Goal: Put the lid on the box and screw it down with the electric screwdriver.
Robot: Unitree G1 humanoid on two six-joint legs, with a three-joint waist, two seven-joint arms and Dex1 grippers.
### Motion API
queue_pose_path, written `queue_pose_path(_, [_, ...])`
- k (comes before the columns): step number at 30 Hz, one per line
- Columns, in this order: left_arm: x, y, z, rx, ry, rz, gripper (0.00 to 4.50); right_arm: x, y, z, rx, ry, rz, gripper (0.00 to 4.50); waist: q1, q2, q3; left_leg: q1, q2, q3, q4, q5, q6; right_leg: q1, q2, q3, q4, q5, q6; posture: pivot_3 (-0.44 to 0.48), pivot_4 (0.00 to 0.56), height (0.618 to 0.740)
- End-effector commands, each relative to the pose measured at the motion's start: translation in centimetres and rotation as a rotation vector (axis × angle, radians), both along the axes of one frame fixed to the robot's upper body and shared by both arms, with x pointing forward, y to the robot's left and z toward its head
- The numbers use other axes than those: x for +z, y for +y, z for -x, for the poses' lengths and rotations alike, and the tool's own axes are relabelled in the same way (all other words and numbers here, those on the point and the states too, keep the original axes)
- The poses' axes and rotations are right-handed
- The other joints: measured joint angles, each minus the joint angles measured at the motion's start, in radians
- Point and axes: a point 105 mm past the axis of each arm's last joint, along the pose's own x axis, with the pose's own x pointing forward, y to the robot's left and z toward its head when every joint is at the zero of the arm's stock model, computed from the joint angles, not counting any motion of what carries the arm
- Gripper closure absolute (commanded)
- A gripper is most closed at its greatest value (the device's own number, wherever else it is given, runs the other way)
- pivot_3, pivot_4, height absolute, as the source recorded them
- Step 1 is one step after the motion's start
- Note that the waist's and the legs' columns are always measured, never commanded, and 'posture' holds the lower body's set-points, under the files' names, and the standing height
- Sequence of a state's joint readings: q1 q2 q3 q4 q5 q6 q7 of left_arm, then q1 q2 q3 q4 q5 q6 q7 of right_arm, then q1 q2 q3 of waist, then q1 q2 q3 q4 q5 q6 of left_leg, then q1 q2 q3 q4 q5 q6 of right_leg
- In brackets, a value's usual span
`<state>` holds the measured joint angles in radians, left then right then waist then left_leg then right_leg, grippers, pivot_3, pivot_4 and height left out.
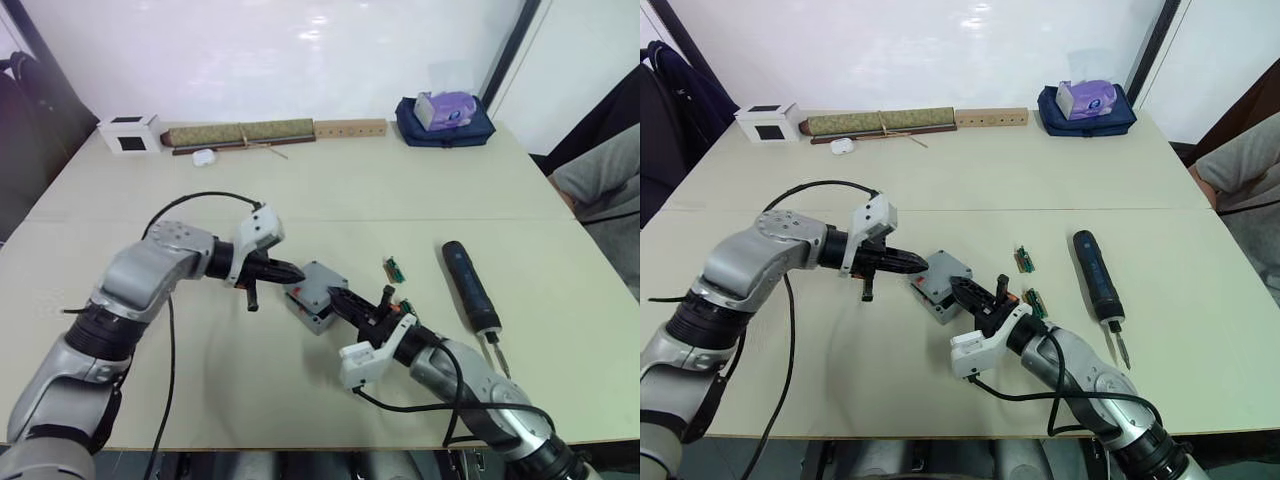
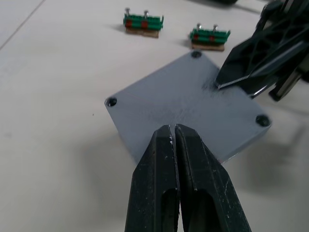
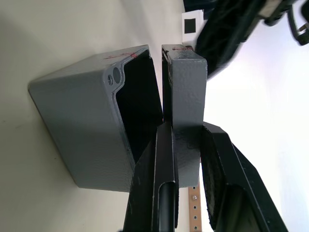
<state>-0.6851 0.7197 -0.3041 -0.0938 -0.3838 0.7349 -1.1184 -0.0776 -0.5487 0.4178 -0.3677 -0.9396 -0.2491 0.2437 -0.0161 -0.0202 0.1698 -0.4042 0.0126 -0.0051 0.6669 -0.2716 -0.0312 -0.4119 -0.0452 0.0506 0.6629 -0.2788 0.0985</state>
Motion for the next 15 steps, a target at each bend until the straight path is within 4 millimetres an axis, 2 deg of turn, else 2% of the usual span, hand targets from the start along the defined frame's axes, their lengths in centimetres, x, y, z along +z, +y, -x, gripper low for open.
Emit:
queue_pose_path(1, [-1.1, -0.2, 0.5, -0.052, -0.017, -0.072, 4.4, -2.1, 0.2, 0.8, 0.019, 0.094, 0.035, 4.36, 0.0, 0.0, 0.0, 0.001, 0.0, 0.0, 0.0, 0.0, 0.0, 0.001, 0.0, 0.0, 0.0, 0.0, 0.0, 0.0, 0.15, 0.74])
queue_pose_path(6, [-3.3, 0.0, 1.2, -0.11, -0.012, -0.157, 4.4, -2.4, -0.1, 0.7, 0.007, 0.106, 0.04, 4.36, 0.0, -0.001, -0.003, 0.014, 0.0, 0.0, -0.002, -0.002, 0.004, 0.015, 0.0, 0.0, -0.002, -0.004, -0.001, 0.0, 0.15, 0.74])
queue_pose_path(8, [-3.6, -0.1, 1.3, -0.121, -0.008, -0.157, 4.5, -2.3, -0.3, 0.7, 0.0, 0.102, 0.037, 3.32, 0.0, -0.001, -0.005, 0.017, 0.0, 0.0, -0.002, -0.004, 0.006, 0.017, 0.0, 0.0, -0.002, -0.005, -0.002, 0.0, 0.15, 0.74])
queue_pose_path(11, [-4.5, 0.2, 1.4, -0.131, -0.001, -0.187, 4.5, -2.2, -0.6, 0.6, -0.014, 0.1, 0.037, 2.17, 0.0, -0.004, -0.009, 0.018, 0.0, 0.0, -0.002, -0.004, 0.007, 0.018, 0.0, 0.0, -0.002, -0.005, -0.002, 0.0, 0.15, 0.74])
queue_pose_path(12, [-4.7, 0.4, 1.4, -0.125, 0.007, -0.19, 4.5, -2.1, -0.7, 0.8, -0.011, 0.101, 0.032, 1.9, 0.0, -0.004, -0.01, 0.019, 0.0, 0.0, -0.002, -0.004, 0.007, 0.019, 0.0, 0.0, -0.002, -0.005, -0.002, 0.0, 0.15, 0.74])
queue_pose_path(15, [-5.2, 0.7, 1.3, -0.113, 0.009, -0.192, 4.5, -2.0, -0.9, 1.1, -0.008, 0.101, 0.026, 1.9, 0.0, -0.005, -0.012, 0.026, 0.0, 0.0, -0.004, -0.004, 0.007, 0.024, 0.0, 0.0, -0.002, -0.007, -0.005, 0.0, 0.15, 0.74])
